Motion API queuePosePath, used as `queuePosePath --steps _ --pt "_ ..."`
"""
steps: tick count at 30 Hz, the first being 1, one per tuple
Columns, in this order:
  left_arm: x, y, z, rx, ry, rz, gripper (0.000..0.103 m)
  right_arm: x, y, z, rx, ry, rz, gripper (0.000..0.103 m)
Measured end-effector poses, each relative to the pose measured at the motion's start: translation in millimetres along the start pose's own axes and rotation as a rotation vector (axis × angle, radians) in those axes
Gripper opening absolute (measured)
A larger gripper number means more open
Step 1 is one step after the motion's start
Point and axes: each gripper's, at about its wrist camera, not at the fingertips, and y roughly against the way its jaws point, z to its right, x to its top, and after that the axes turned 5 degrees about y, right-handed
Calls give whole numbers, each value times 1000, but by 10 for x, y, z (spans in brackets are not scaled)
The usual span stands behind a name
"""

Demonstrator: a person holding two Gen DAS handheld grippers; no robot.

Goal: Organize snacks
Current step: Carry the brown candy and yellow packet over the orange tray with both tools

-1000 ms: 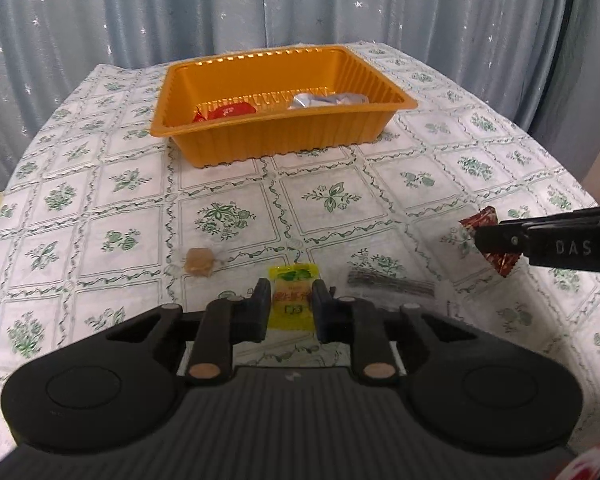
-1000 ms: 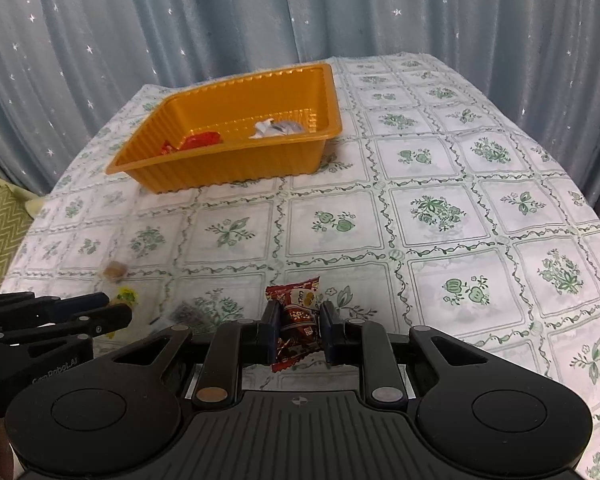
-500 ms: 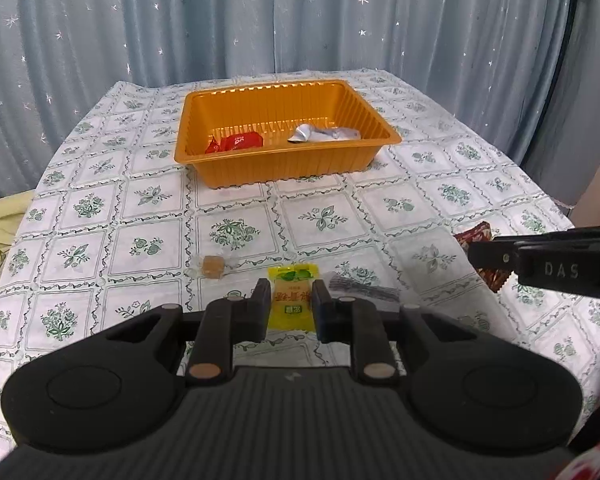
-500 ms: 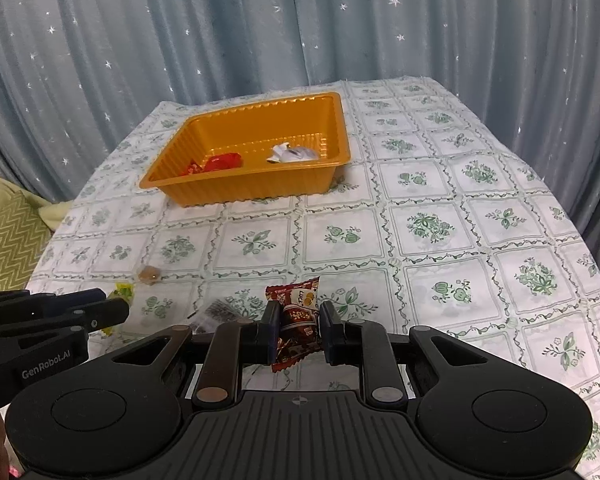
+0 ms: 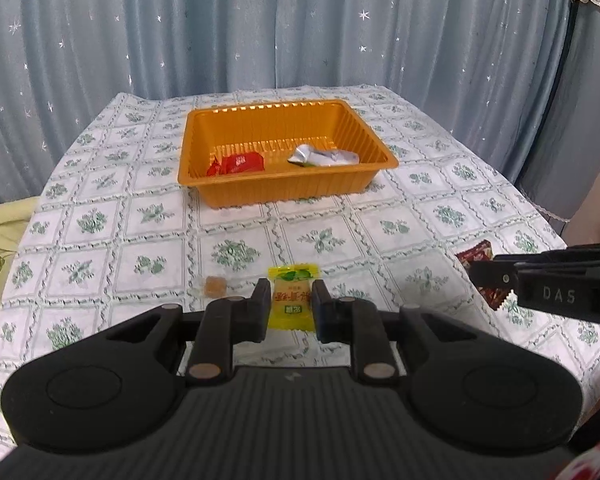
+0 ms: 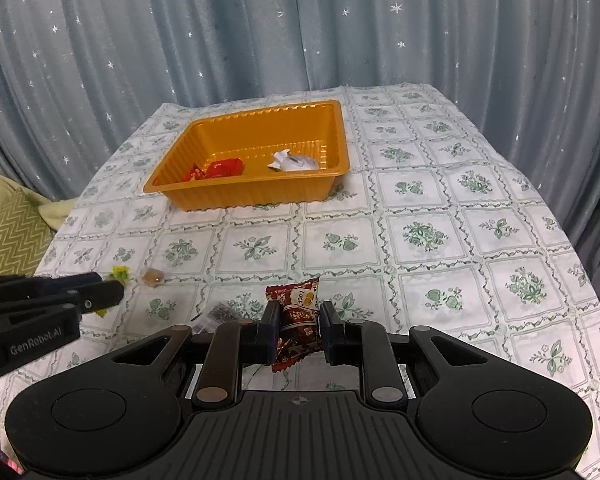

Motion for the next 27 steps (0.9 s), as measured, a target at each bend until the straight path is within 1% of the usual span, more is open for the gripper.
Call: queuePosePath --steps 5,15,19,27 --pt "155 -28 -56 -5 9 13 19 97 -30 25 4 11 3 22" --pt "647 -139 -186 -8 1 56 19 416 -136 107 19 10 24 22" --pt "822 -237 -238 -15 9 60 19 613 -201 151 34 6 33 22" --pt "1239 -527 -291 -14 -2 72 19 1158 -468 228 65 3 57 22"
